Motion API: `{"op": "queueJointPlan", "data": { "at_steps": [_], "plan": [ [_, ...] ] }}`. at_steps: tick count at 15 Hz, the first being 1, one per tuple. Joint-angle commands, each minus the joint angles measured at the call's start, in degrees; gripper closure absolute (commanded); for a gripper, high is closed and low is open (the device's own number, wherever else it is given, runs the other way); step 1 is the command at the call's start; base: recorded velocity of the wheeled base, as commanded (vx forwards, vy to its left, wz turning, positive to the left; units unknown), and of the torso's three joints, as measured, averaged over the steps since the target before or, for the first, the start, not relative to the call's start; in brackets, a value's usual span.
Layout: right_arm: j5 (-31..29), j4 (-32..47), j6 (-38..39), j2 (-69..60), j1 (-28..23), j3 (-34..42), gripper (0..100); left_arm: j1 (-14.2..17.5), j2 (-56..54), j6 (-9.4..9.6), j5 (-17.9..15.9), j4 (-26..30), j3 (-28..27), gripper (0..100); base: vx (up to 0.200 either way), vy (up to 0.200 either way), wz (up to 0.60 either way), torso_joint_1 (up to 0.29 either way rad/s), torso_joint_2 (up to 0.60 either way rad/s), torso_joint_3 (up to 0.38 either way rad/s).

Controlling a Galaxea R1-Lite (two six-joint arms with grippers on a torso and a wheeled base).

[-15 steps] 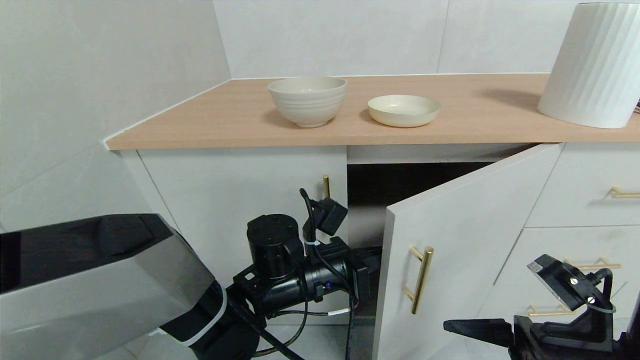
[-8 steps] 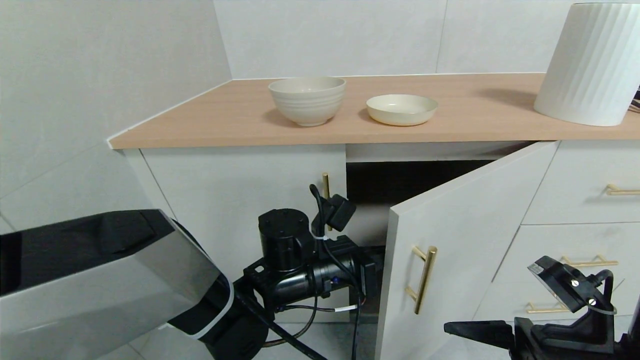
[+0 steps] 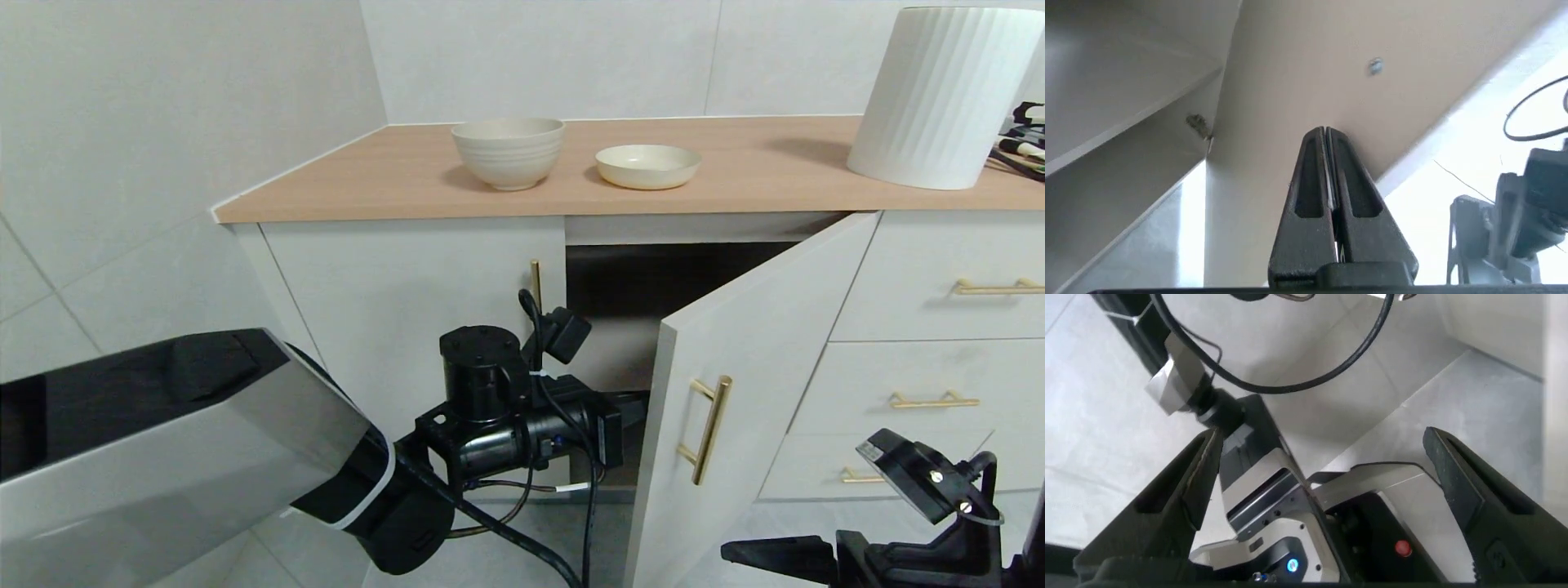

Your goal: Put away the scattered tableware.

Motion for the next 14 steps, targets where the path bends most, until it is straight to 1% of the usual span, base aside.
{"op": "queueJointPlan", "data": {
  "at_steps": [1,3,6,8,9,14],
  "plan": [
    [-0.01,-0.02,0.01,0.21,0.41,0.07,0,-0.08,0.71,-0.03,-0.02,-0.1,-1.08,100,0.0,0.0,0.0,0.0,0.0,0.0],
    [0.08,-0.02,0.01,0.21,0.41,0.07,0,-0.08,0.62,-0.03,-0.02,1.13,-1.61,100,0.0,0.0,0.0,0.0,0.0,0.0],
    [0.08,-0.02,0.01,0.29,0.41,0.07,0,-0.08,2.03,-0.03,-0.02,3.06,-5.3,100,-0.2,0.0,0.0,0.009,0.0,-0.002],
    [-0.01,-0.02,0.01,0.29,0.41,0.07,0,0.01,3.52,-0.03,-0.02,5.17,-8.29,100,0.0,0.0,0.0,0.0,0.0,0.0],
    [-0.01,-0.02,0.01,0.29,0.41,0.07,0,0.01,4.58,-0.03,0.06,5.26,-9.61,100,0.0,0.0,0.0,0.0,0.0,0.0],
    [-0.01,-0.02,0.1,-0.23,0.49,-0.01,0,-0.35,4.67,-0.03,0.06,5.08,-10.4,100,0.0,0.0,0.0,0.0,0.0,0.0]
  ]
}}
